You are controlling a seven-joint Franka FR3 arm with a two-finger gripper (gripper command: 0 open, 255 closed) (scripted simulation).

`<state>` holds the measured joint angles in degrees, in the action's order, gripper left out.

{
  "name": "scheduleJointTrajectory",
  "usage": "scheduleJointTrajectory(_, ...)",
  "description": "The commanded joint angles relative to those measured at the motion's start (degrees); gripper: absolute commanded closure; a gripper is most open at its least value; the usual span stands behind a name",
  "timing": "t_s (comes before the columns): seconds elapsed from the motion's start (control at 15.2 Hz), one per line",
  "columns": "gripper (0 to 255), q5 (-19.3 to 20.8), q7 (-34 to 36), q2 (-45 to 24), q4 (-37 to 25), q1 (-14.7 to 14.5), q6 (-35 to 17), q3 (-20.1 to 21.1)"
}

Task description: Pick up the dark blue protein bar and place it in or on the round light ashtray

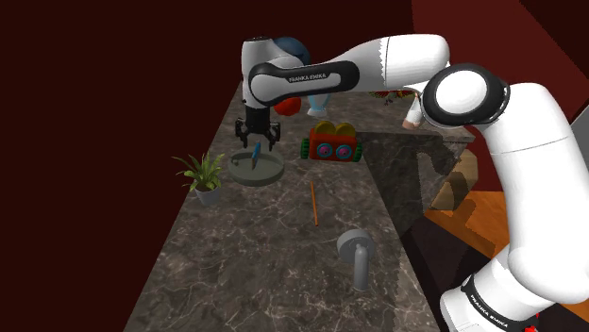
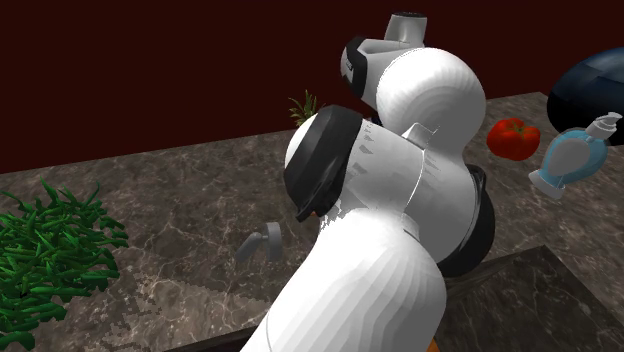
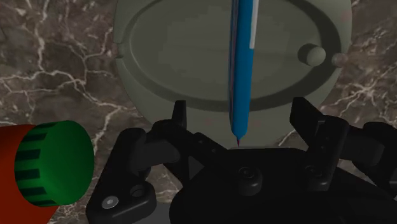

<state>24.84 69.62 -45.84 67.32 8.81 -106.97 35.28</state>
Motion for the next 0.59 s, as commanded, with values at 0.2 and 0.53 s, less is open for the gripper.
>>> scheduleJointTrajectory(0.2,0,-0.54,-0.55,0.81,-2.72,-0.43,3.29,0.33)
scheduleJointTrajectory(0.53,0,-0.91,-1.04,1.28,-5.58,-1.00,6.38,0.54)
